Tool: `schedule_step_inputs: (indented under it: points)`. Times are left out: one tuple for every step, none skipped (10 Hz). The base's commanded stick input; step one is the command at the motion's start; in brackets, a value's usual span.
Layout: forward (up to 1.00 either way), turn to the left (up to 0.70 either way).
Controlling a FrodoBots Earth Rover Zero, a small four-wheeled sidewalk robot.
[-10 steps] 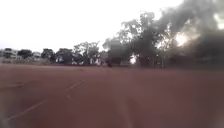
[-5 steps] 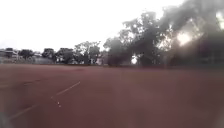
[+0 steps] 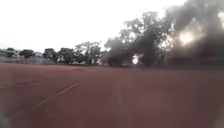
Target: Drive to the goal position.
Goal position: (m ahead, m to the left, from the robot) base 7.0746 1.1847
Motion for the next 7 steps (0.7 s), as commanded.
schedule_step_inputs:
  points:
    - [0.70,0.00]
    - [0.70,0.00]
    - [0.70,0.00]
    - [0.70,0.00]
    - [0.70,0.00]
    - [0.70,0.00]
    - [0.70,0.00]
